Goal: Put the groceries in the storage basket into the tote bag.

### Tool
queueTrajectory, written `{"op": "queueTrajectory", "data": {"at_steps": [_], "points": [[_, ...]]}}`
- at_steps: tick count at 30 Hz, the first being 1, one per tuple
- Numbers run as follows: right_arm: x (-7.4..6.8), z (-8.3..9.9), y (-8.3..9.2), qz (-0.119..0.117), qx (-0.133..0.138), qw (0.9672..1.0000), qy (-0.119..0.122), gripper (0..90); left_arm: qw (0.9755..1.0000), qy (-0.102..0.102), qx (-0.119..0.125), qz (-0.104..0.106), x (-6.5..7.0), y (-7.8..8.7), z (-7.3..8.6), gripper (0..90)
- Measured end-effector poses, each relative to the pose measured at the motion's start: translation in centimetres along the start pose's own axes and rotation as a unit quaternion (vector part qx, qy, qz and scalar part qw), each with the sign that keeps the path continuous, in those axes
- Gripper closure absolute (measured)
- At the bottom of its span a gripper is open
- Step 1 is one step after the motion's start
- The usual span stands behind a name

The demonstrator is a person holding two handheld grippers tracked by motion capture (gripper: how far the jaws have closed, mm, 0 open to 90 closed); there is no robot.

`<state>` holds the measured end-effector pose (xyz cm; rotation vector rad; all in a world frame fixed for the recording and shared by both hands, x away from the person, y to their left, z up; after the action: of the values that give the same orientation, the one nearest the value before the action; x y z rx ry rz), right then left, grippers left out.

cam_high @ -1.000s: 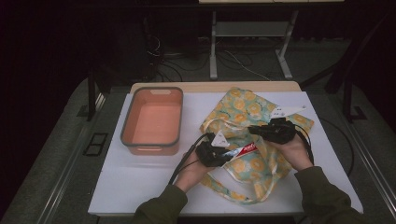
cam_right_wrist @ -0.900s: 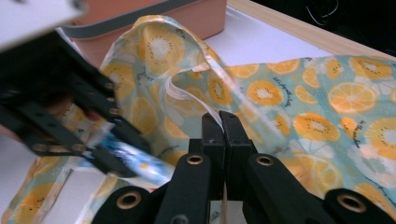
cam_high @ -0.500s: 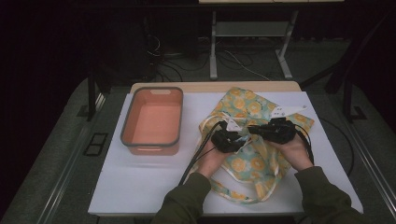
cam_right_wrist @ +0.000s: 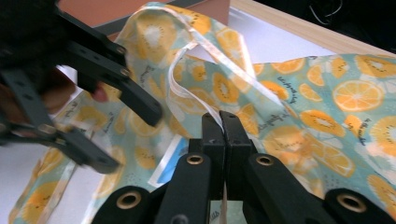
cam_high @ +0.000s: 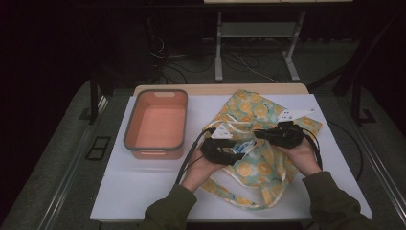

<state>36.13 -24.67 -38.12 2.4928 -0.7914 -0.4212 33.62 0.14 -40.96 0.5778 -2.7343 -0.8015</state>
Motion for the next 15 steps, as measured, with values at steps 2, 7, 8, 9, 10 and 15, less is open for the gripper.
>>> {"op": "queueTrajectory", "data": {"at_steps": [2, 7, 8, 9, 10, 15], "points": [[-0.4, -0.1, 0.1, -0.005, 0.001, 1.0000, 0.005, 89.6, 1.0000, 0.000, 0.005, 0.002, 0.2, 1.2, 0.4, 40.3], [-1.3, -0.2, 0.4, -0.022, 0.002, 0.9997, 0.010, 89.6, 0.9999, 0.001, 0.011, 0.001, 0.8, 4.1, 1.8, 39.0], [-1.6, -0.1, 0.4, -0.025, 0.000, 0.9996, 0.013, 89.6, 0.9999, 0.003, 0.012, 0.000, 0.8, 4.6, 2.2, 38.6], [-1.9, -0.1, 0.4, -0.029, -0.002, 0.9995, 0.015, 89.6, 0.9999, 0.005, 0.012, -0.001, 0.9, 5.1, 2.5, 38.4], [-2.2, 0.0, 0.3, -0.035, -0.005, 0.9992, 0.017, 89.6, 0.9999, 0.007, 0.012, -0.002, 0.9, 5.6, 2.9, 38.4], [-3.8, 0.7, -0.3, -0.058, -0.026, 0.9974, 0.034, 89.6, 0.9998, 0.018, 0.005, -0.007, 0.8, 7.3, 4.6, 36.9]]}}
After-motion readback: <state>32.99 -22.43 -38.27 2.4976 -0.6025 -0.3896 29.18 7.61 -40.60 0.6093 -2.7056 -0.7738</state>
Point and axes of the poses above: each handheld gripper's, and its own axes: y roughly backward along the jaws, z roughly out of its underside, x roughly to its right, the point moved 1 cm from there along -y, roughly forward along the jaws, and after that the axes turned 2 degrees about -y, right-handed, at the moved point
